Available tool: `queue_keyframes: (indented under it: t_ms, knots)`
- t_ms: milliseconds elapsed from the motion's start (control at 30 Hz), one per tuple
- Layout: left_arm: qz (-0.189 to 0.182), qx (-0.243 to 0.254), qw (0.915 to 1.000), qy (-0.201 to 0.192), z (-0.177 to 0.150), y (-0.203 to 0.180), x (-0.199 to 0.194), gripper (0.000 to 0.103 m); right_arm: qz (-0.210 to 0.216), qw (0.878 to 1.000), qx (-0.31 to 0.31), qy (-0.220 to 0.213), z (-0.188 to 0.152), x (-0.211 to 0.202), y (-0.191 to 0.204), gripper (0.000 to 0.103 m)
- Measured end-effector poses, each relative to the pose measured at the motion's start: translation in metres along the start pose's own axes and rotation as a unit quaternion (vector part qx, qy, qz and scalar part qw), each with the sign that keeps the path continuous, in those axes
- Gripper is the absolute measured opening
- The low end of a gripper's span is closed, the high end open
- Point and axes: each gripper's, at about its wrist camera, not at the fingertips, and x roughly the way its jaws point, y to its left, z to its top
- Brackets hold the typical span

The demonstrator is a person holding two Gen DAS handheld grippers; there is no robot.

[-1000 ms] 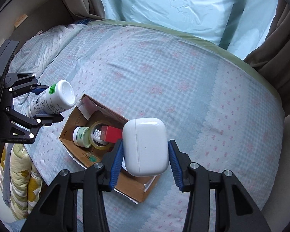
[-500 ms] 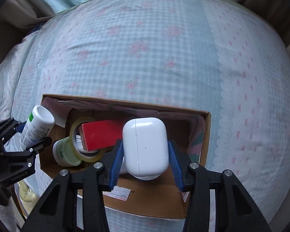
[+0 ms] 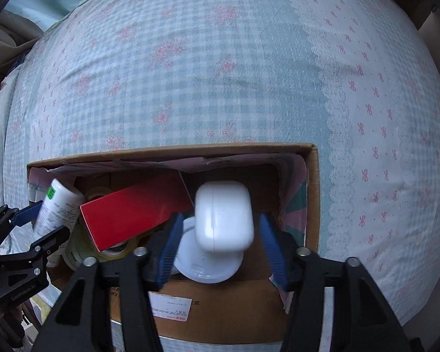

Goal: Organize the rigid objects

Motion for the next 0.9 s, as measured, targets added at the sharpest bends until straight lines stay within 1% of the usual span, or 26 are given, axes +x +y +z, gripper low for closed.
queue_keyframes:
  t_ms: [33,67,100,200,400,667,733,800,900]
  knots:
    - [0.004,0.005,0.9999,-0.009,-0.001,-0.002,-0.007,0.103,0.013,1.000,-0.003,-0.003,-0.001,-0.003,0.000,0.103]
    - [0.006,0.007,0.9999,-0.014,-0.002,-0.003,-0.012,0.103,0.016,1.000,-0.003,-0.010,-0.002,-0.008,0.000,0.103]
    - [0.006,0.006,0.9998,-0.016,-0.004,-0.004,-0.015,0.103,0.007,1.000,-0.005,-0.017,-0.004,-0.012,0.001,0.103]
    - [-0.001,-0.005,0.9999,-0.015,-0.008,-0.004,-0.022,0.103,0.006,0.999,-0.016,-0.028,-0.008,-0.019,0.003,0.103]
    - [0.002,-0.015,0.9998,-0.016,-0.006,-0.010,-0.028,0.103,0.016,0.999,-0.013,-0.026,-0.013,-0.021,0.001,0.103]
    - [0.011,-0.033,0.9989,-0.033,-0.005,-0.028,-0.049,0.103,0.025,0.999,-0.017,-0.033,-0.023,-0.035,-0.006,0.103]
    - [0.018,-0.037,0.9983,-0.041,-0.006,-0.034,-0.061,0.103,0.028,0.999,-0.024,-0.040,-0.026,-0.048,-0.008,0.103]
    - [0.022,-0.046,0.9972,-0.054,-0.008,-0.042,-0.081,0.103,0.029,0.998,-0.033,-0.053,-0.031,-0.068,-0.011,0.103]
    - [0.020,-0.063,0.9936,-0.091,-0.014,-0.056,-0.129,0.103,0.023,0.995,-0.049,-0.086,-0.044,-0.116,-0.018,0.103]
